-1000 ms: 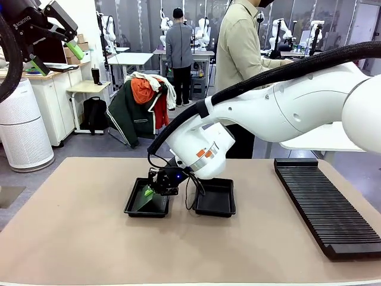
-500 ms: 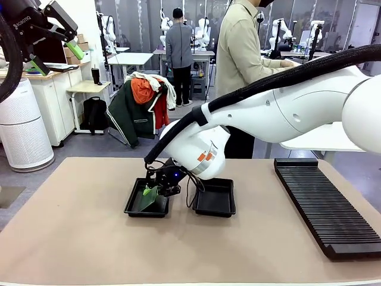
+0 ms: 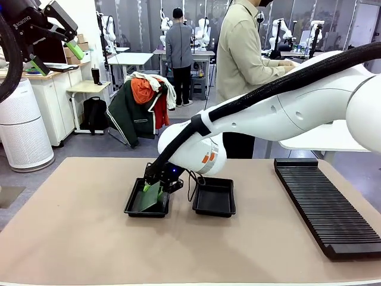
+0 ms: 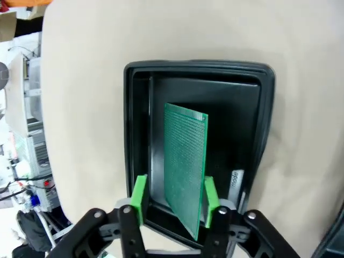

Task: Inspect and transfer BCBs to ESD trays.
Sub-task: Pick up the Blank PCB from the PCB Rack and place it in the left ESD tray.

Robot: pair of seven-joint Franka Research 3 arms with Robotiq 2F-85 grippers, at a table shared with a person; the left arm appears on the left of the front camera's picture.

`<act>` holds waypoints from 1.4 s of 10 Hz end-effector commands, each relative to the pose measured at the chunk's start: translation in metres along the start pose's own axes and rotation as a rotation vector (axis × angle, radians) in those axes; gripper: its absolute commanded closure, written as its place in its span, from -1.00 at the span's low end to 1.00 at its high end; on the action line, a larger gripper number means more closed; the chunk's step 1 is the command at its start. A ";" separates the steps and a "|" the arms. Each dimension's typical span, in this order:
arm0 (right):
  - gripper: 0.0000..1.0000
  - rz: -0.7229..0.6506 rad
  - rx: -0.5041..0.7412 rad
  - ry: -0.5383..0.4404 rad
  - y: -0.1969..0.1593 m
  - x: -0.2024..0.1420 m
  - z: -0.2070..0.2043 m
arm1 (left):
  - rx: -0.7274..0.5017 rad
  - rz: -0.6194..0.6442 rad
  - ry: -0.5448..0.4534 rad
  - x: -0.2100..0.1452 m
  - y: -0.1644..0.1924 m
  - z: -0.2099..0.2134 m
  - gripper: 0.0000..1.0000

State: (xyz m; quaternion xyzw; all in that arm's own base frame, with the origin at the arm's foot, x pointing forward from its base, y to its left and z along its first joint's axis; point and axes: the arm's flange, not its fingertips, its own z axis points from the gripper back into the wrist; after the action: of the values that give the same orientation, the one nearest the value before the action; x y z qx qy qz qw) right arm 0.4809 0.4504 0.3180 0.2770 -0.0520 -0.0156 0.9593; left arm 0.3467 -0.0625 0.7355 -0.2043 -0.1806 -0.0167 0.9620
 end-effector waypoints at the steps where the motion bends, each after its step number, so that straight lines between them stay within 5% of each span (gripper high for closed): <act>1: -0.73 0.008 -0.103 -0.021 0.019 -0.005 0.015 | 0.011 -0.002 0.010 -0.001 0.002 0.002 -1.00; 2: -0.64 0.022 -0.148 -0.036 0.025 -0.006 0.022 | 0.011 -0.002 0.010 -0.001 0.002 0.002 -1.00; 3: -1.00 0.034 -0.191 -0.045 0.032 -0.008 0.030 | 0.011 -0.002 0.010 -0.001 0.002 0.002 -1.00; 7: -1.00 0.080 -0.363 -0.062 0.049 -0.017 0.067 | 0.011 -0.002 0.010 -0.001 0.002 0.002 -1.00; 14: -1.00 0.095 -0.366 -0.038 0.046 -0.016 0.082 | 0.011 -0.002 0.010 -0.001 0.002 0.002 -1.00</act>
State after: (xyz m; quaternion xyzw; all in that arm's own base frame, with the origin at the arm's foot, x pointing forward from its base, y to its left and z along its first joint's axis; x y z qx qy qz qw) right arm 0.4571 0.4477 0.4116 0.0952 -0.0764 0.0156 0.9924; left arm 0.3468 -0.0625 0.7354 -0.2043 -0.1805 -0.0167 0.9620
